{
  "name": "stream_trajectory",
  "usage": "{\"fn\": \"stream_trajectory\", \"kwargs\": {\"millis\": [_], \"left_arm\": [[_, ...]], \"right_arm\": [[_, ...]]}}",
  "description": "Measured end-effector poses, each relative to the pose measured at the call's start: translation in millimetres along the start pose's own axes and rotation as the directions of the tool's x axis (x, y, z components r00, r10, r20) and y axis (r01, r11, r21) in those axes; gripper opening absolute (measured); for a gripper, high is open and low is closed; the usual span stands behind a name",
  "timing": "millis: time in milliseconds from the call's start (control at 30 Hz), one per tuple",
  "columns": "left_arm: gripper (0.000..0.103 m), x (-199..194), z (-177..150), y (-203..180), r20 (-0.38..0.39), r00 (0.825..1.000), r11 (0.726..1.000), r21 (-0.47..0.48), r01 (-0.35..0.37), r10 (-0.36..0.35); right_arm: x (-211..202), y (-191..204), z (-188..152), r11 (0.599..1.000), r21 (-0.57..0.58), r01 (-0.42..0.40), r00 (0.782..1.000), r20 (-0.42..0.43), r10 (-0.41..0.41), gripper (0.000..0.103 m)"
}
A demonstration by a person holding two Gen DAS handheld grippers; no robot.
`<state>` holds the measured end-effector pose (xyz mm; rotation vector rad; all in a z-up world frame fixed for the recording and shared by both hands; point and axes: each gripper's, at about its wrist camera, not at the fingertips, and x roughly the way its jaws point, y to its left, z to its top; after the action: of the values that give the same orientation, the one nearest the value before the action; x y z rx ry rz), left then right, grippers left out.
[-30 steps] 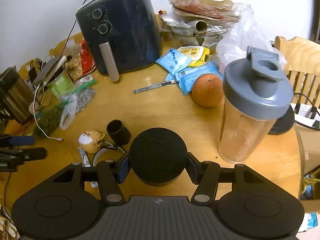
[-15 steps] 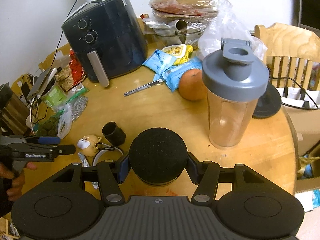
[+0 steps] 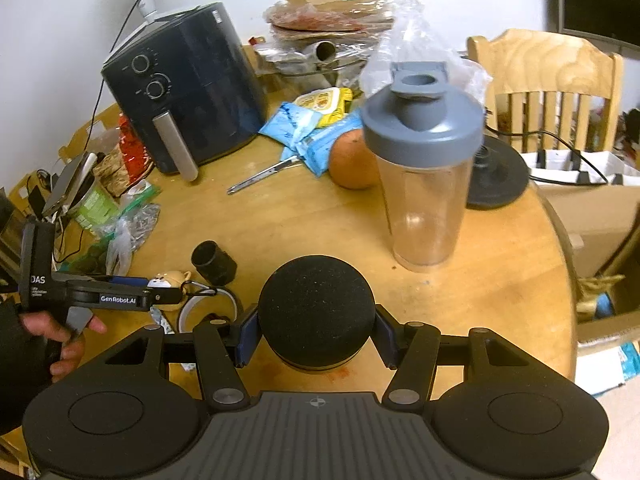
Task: Organize objects
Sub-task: 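Move the left gripper over the shiba-dog squishy toy while the right holds the black lid, then grasp the dog toy with the left gripper and lift it while the right holds the lid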
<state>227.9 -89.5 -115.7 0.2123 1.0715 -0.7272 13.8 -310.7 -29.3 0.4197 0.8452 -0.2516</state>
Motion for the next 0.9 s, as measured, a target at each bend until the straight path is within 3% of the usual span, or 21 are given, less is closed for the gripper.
{"fn": "stream_trajectory", "kwargs": {"millis": [133,167,367,900], "left_arm": [[0.074,1.9,1.4,1.1,0.011,1.000,1.000,-0.018,-0.007,0.007],[0.069,1.6,2.4,0.6,0.007,1.000,1.000,-0.021,-0.011,0.011],[0.068,-5.2,0.2,-0.3,-0.002,0.999,0.999,-0.024,-0.035,0.035],[0.068,-62.3,-11.1,-15.6,0.107,0.993,0.997,-0.070,-0.043,0.050]], "right_arm": [[-4.7,-3.9,-6.7,1.000,0.022,0.013,1.000,0.000,-0.013,0.060],[-5.9,-4.8,-8.8,1.000,0.027,0.015,1.000,-0.001,-0.015,0.060],[-7.5,-5.1,-11.8,1.000,0.029,0.004,1.000,-0.002,-0.004,0.060],[-6.8,10.6,-3.9,0.996,-0.049,-0.074,0.997,-0.002,0.074,0.060]]}}
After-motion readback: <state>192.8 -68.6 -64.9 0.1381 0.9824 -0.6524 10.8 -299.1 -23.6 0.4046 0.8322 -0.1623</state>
